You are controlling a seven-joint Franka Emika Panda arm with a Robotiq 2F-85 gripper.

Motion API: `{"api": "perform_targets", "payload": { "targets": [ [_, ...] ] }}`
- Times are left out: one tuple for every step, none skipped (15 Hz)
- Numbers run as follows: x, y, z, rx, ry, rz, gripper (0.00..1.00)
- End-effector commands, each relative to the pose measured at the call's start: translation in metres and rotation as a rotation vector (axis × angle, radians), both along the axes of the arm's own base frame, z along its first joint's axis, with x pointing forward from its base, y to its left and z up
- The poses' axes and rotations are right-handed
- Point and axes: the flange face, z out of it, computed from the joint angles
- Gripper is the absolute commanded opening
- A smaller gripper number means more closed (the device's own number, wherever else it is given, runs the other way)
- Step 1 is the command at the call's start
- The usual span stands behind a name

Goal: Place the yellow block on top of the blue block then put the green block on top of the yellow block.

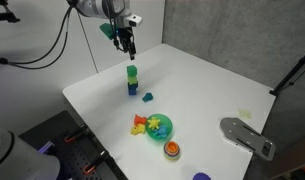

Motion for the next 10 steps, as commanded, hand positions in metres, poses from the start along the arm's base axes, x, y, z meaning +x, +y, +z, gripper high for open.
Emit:
{"api": "perform_targets", "payload": {
  "targets": [
    [-0.031, -0.05, 0.03, -0.001, 0.027, -0.005, 1.0],
    [-0.036, -0.063, 0.038, -0.002, 0.035, -0.007, 1.0],
    [-0.043, -0.078, 0.046, -0.008, 0.039, -0.011, 1.0],
    [-0.05, -0.089, 0.055, -0.006, 0.046, -0.011, 1.0],
    [-0.058, -0.1, 0.065, 0.001, 0.053, -0.001, 1.0],
    [-0.066, -0.108, 0.074, 0.015, 0.059, 0.013, 1.0],
    [-0.074, -0.116, 0.084, 0.031, 0.064, 0.026, 1.0],
    [-0.082, -0.122, 0.094, 0.046, 0.081, 0.033, 1.0],
    [-0.088, -0.127, 0.102, 0.052, 0.092, 0.036, 1.0],
    [-0.094, -0.131, 0.11, 0.054, 0.101, 0.038, 1.0]
  ]
}}
